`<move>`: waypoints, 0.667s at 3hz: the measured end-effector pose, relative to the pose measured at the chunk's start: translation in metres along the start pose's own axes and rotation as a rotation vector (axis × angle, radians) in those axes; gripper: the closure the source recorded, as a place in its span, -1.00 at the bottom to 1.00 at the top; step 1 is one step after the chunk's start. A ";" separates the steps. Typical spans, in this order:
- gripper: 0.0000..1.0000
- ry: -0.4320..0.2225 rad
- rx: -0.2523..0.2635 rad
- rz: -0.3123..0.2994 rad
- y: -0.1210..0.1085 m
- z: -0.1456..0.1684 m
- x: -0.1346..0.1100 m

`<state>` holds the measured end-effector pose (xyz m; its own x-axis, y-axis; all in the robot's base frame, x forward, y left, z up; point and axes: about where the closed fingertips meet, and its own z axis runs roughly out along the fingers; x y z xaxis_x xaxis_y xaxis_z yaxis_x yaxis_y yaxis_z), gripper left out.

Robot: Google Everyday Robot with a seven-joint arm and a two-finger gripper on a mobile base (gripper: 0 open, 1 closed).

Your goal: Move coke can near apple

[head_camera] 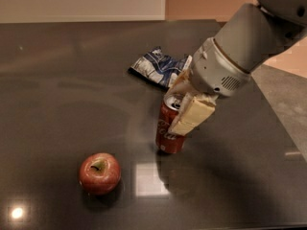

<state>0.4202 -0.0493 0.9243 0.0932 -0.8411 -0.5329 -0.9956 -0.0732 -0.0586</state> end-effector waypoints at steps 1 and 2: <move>1.00 0.025 -0.023 -0.048 0.003 0.018 -0.025; 1.00 0.055 -0.024 -0.084 0.012 0.032 -0.041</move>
Offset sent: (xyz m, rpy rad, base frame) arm -0.0283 0.0740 -0.0152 -0.0968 -0.0453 0.1134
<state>0.4048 0.0020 0.9182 0.1763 -0.8595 -0.4797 -0.9843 -0.1570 -0.0805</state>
